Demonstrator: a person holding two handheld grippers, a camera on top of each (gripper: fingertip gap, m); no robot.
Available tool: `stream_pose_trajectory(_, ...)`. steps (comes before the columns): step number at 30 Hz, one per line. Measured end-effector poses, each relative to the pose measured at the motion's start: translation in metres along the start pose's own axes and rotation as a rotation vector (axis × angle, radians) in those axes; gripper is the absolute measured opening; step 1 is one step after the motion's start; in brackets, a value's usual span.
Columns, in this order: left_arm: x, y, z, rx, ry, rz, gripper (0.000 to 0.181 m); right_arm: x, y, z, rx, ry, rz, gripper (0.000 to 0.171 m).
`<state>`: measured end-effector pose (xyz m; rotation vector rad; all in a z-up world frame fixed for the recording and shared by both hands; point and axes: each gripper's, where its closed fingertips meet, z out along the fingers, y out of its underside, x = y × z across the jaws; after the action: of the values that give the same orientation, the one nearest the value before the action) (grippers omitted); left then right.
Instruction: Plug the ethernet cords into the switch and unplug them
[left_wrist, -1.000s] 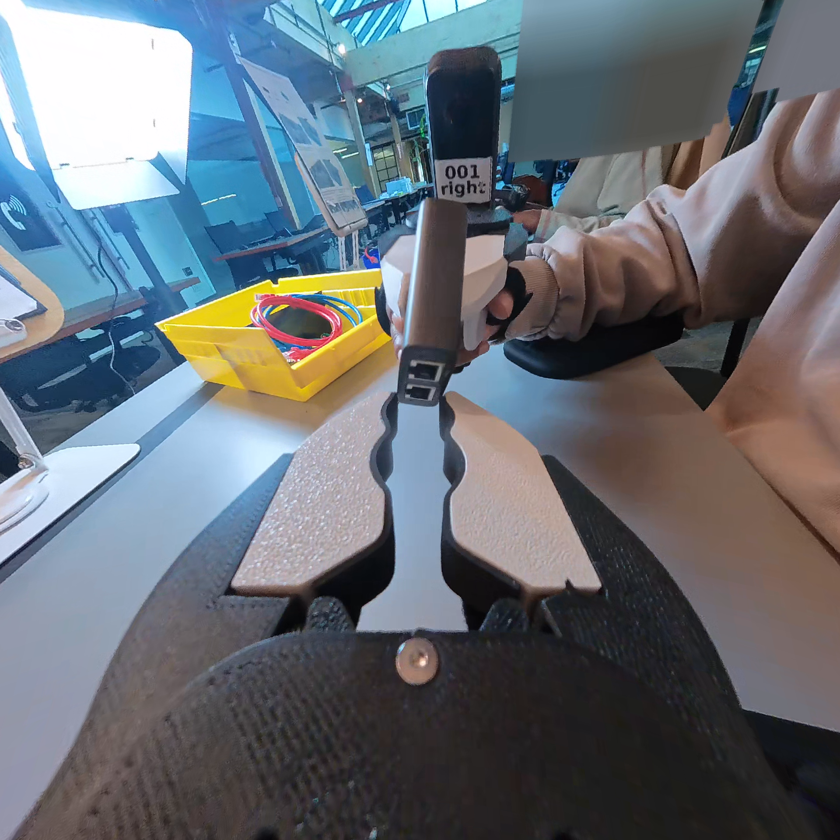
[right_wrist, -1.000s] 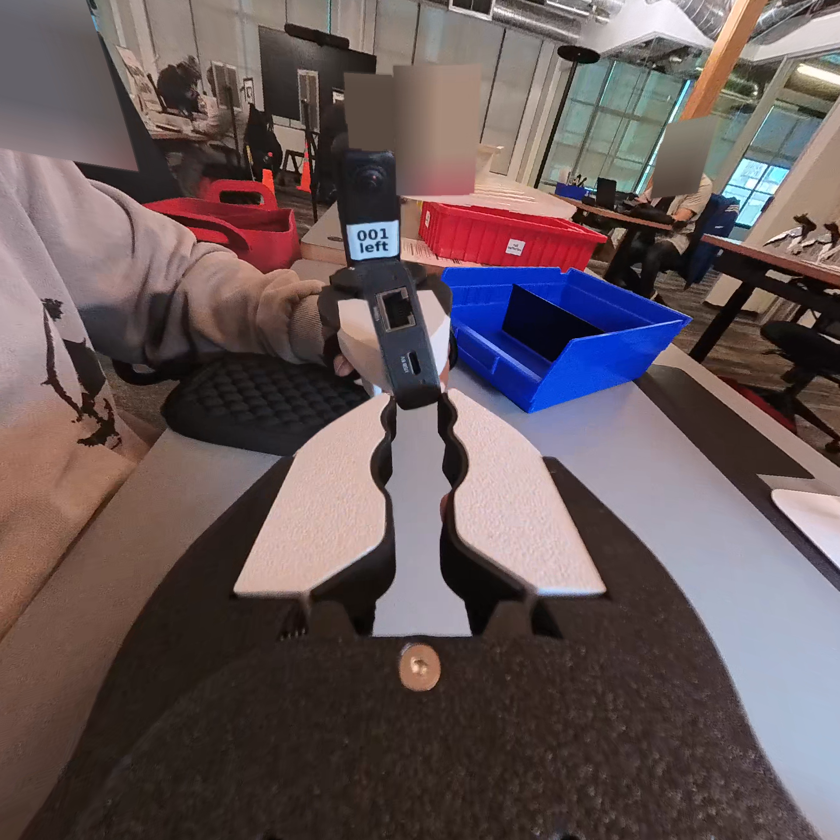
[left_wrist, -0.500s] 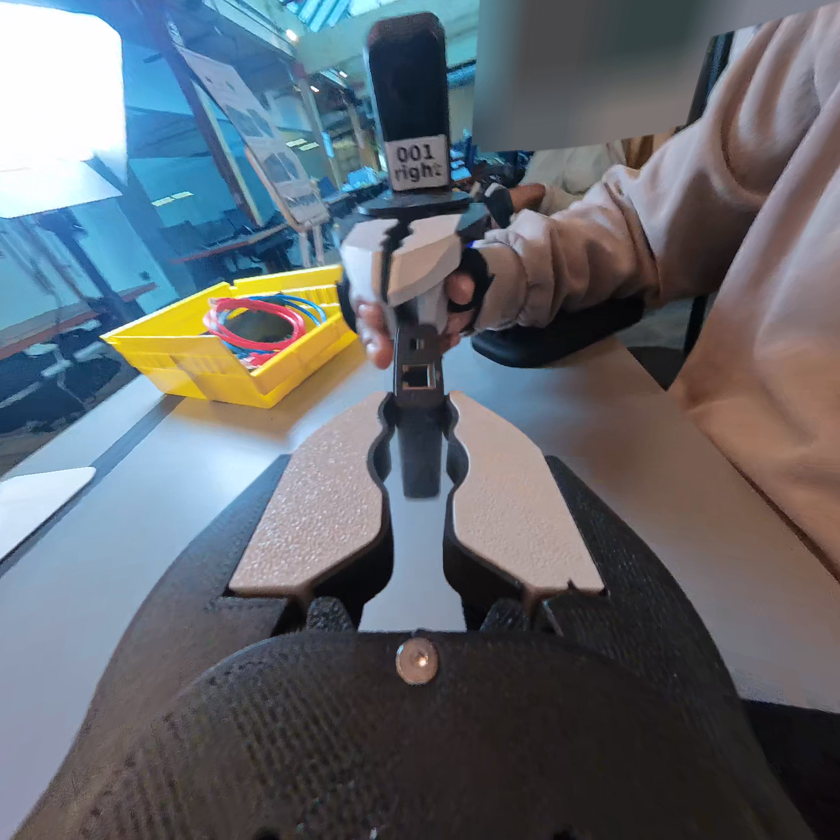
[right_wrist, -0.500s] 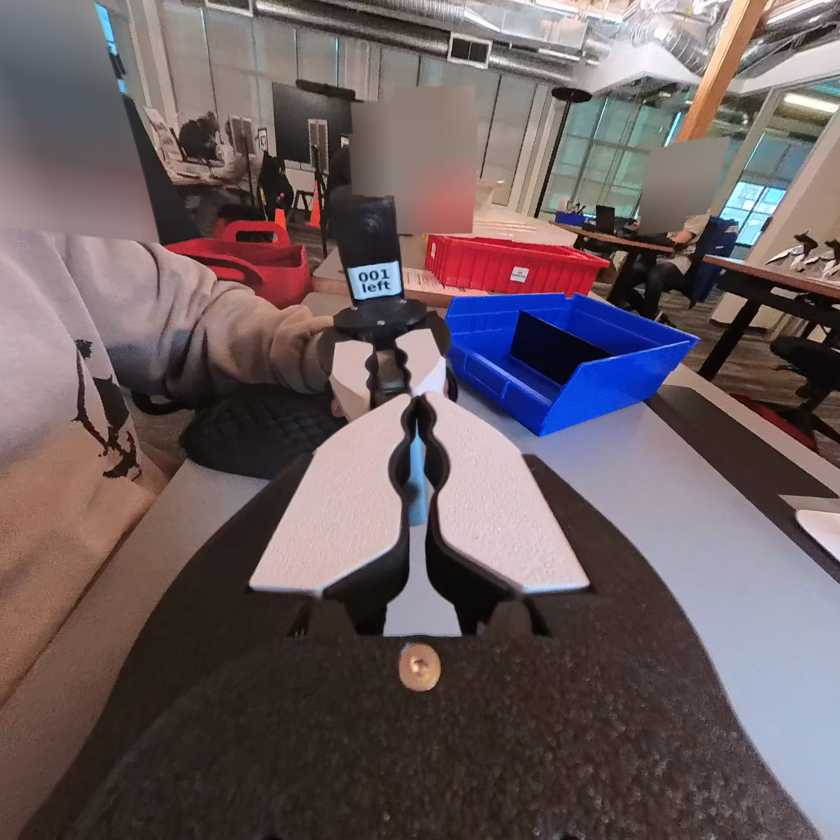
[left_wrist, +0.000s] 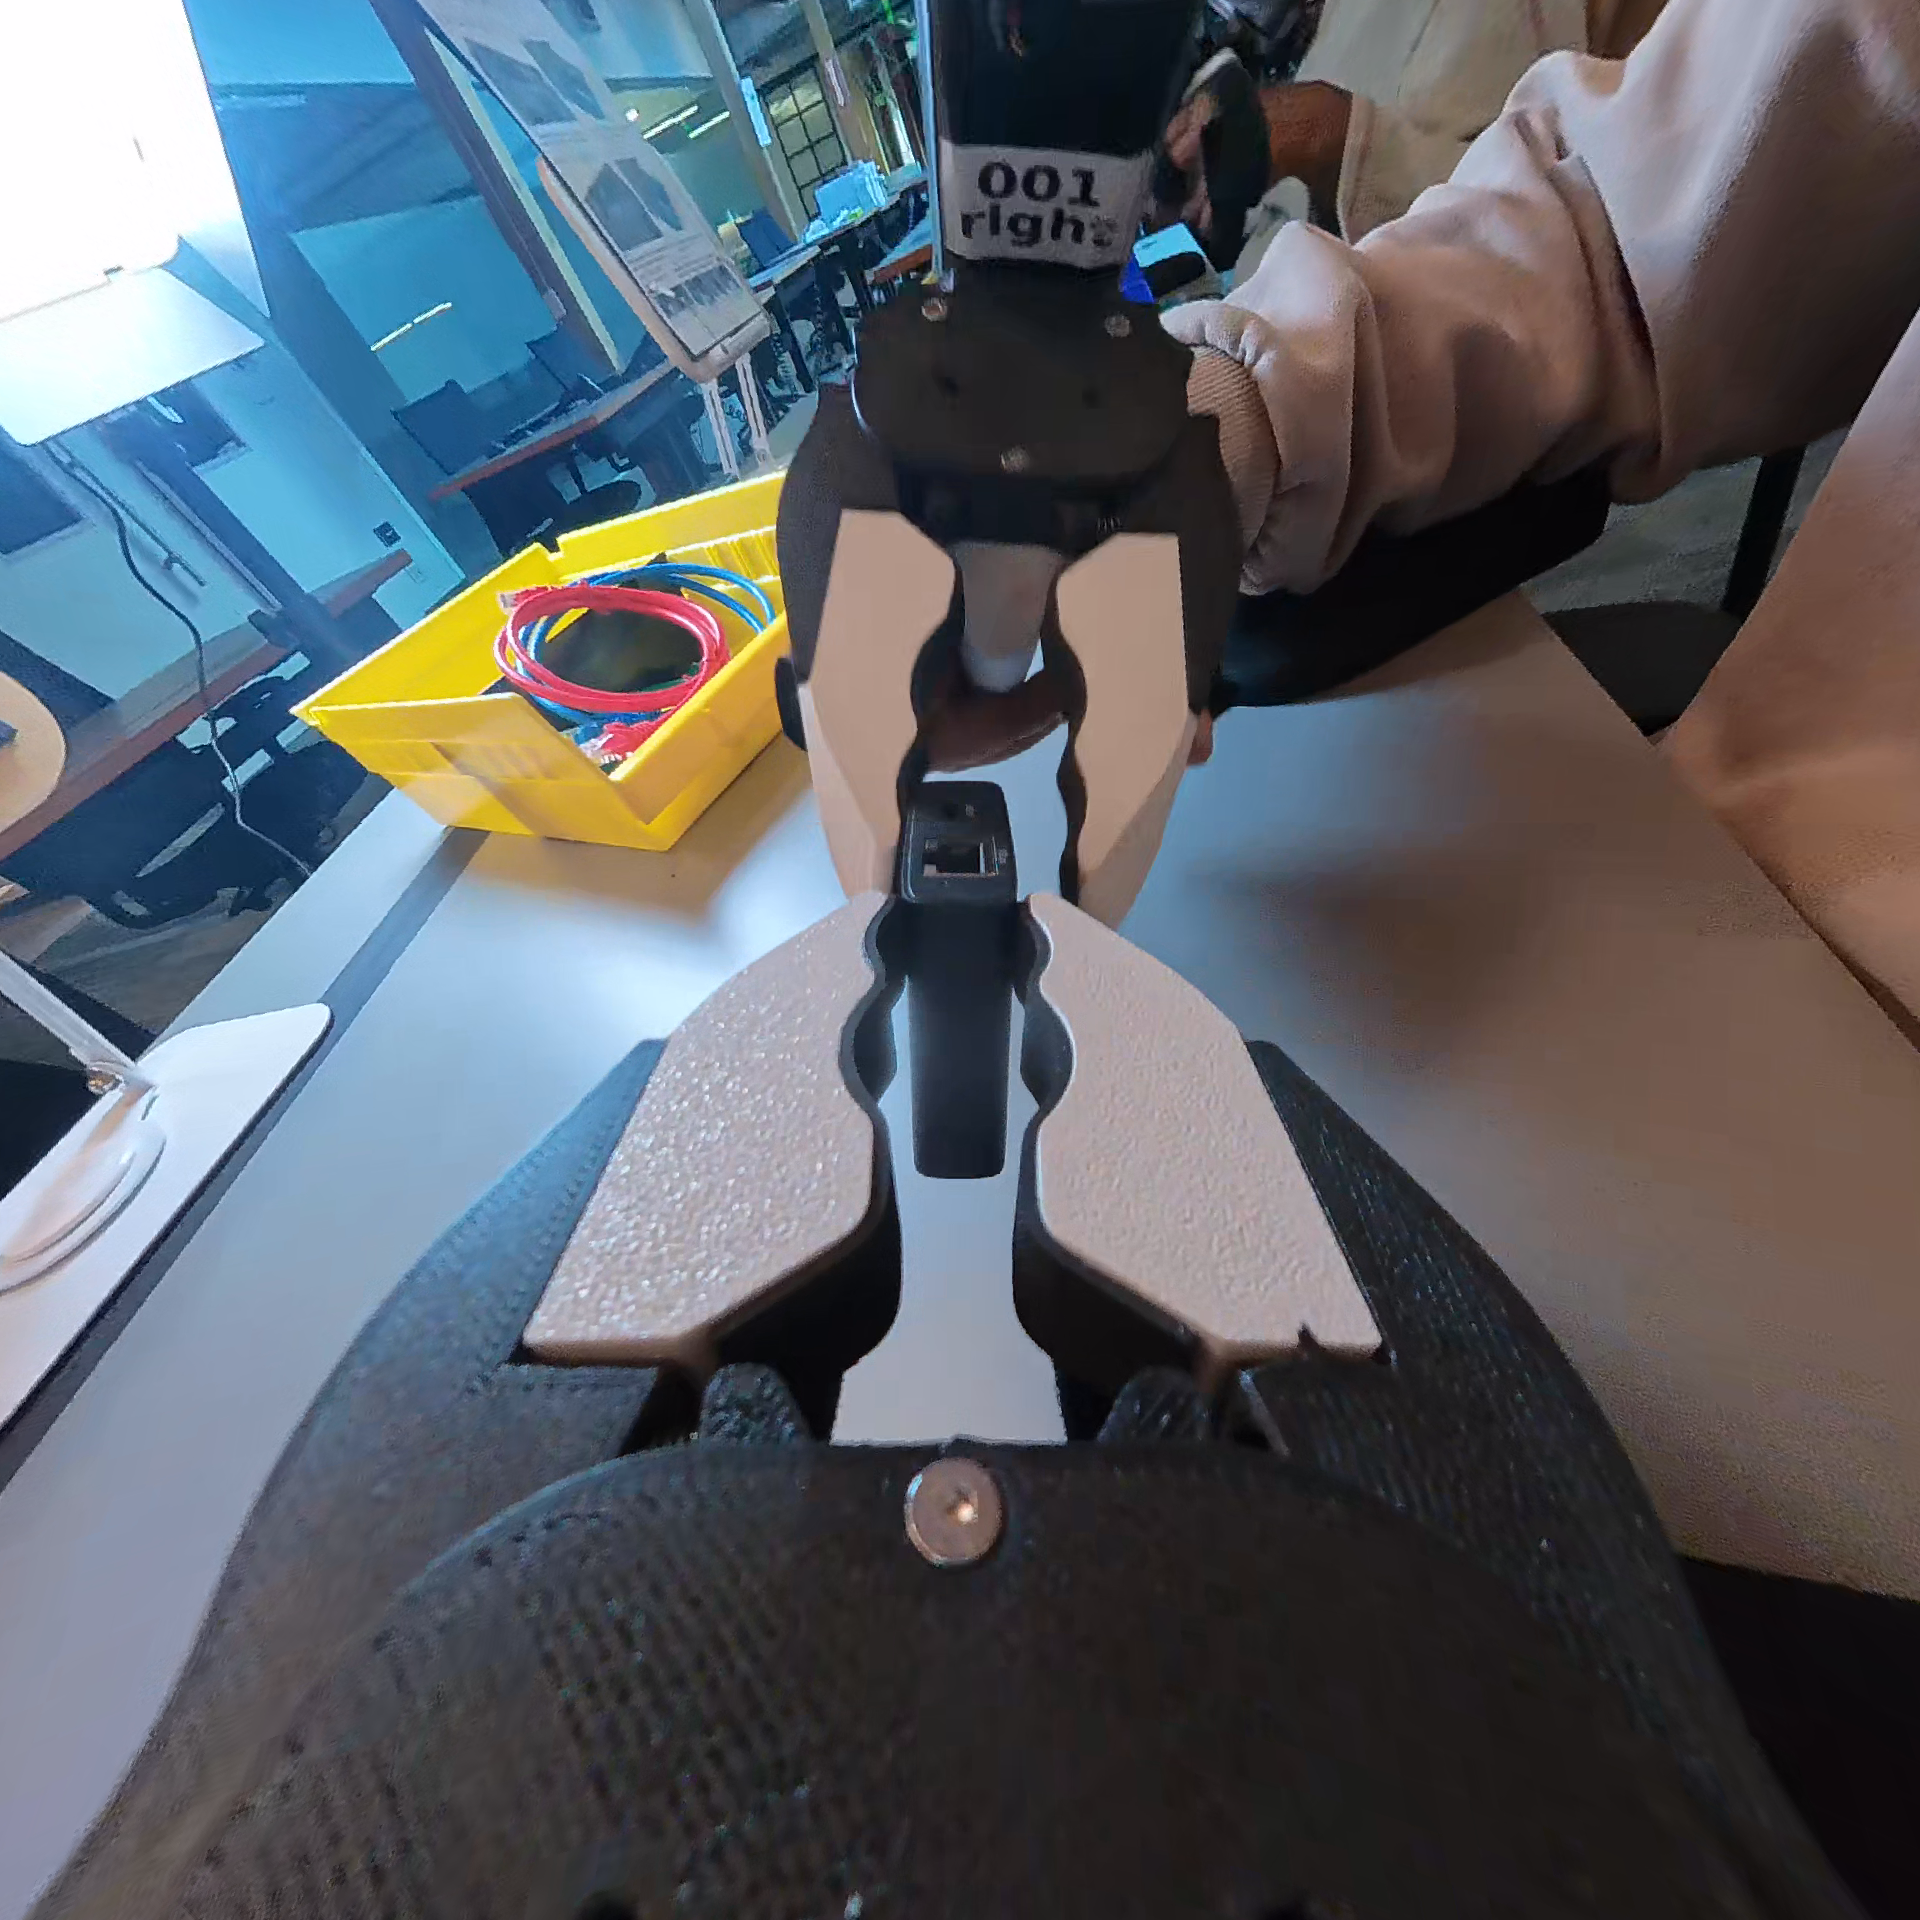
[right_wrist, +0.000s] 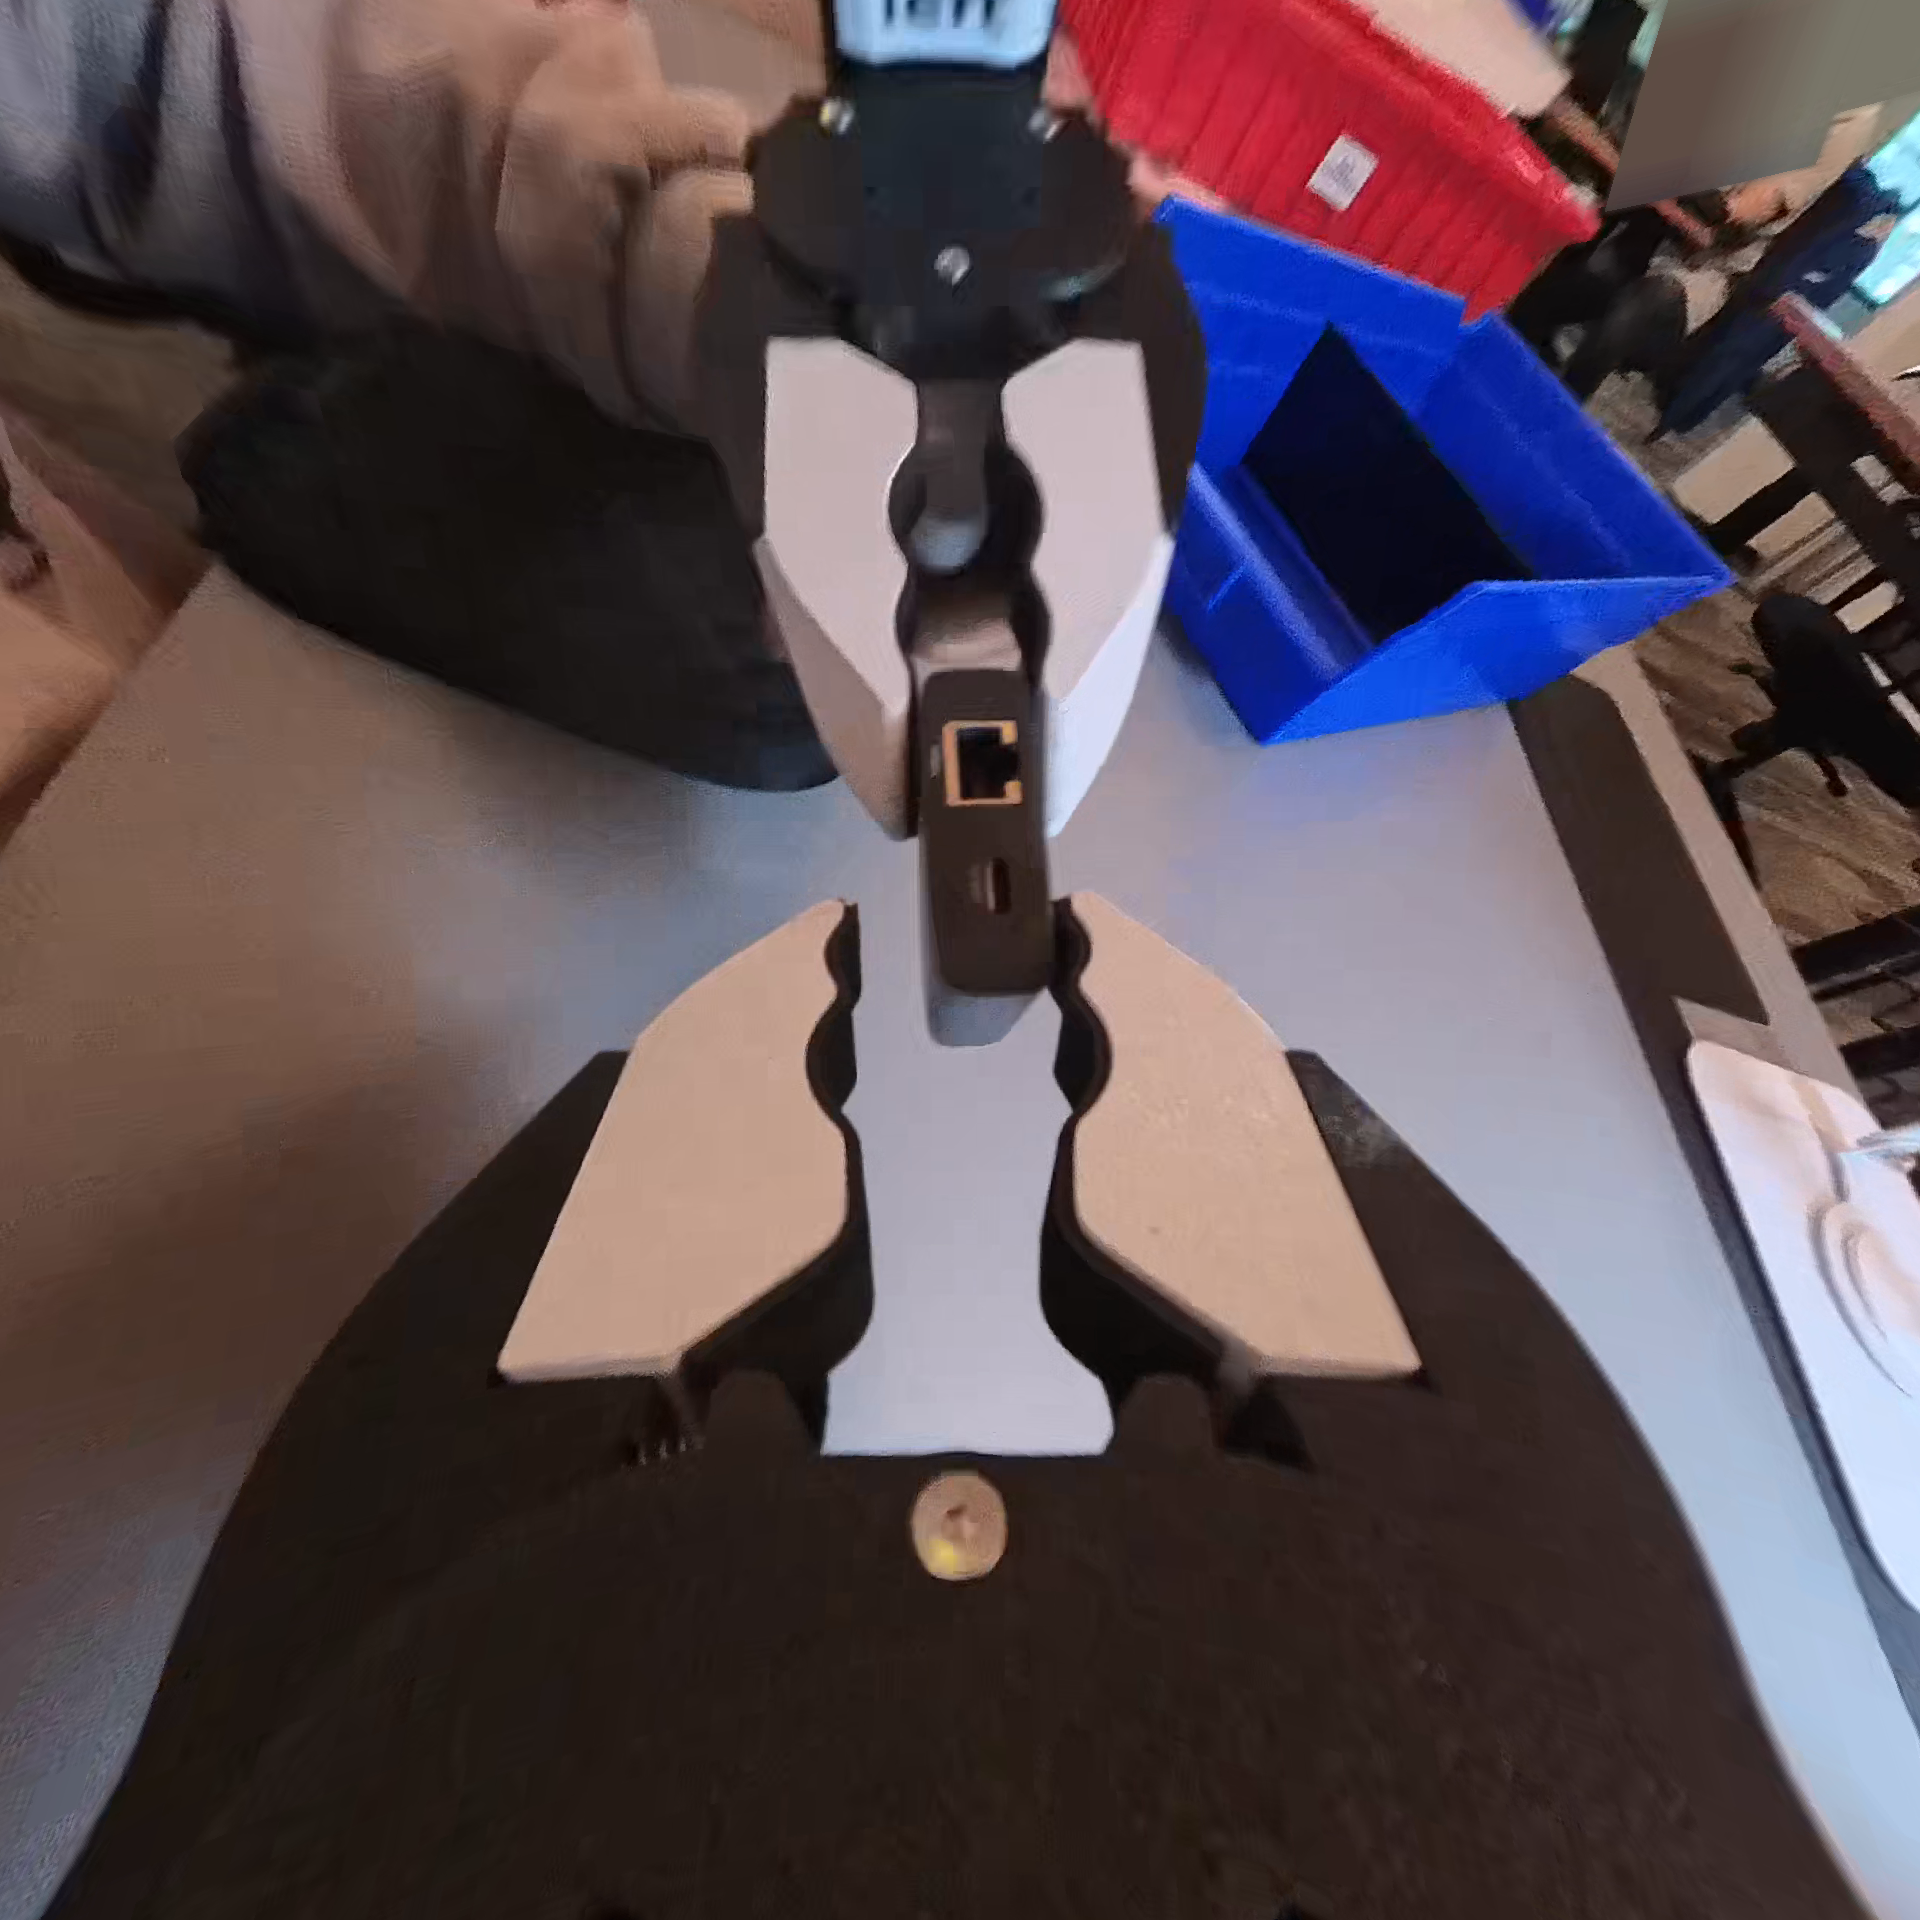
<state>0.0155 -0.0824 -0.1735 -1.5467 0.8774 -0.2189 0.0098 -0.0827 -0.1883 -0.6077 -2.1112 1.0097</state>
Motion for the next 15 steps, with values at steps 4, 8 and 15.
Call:
stream_pose_trajectory(4,0.003,-0.008,-0.002,0.025,0.001,0.026,0.020,0.002,-0.003,0.002,0.017,0.037,-0.034,0.021)
stream_pose_trajectory(8,-0.002,-0.022,-0.009,0.134,-0.005,-0.010,0.022,0.004,-0.024,-0.009,0.211,-0.006,0.069,0.020)
stream_pose_trajectory(15,-0.002,-0.028,-0.008,0.203,0.028,-0.110,0.022,0.011,-0.054,-0.030,0.550,-0.064,0.283,0.020)
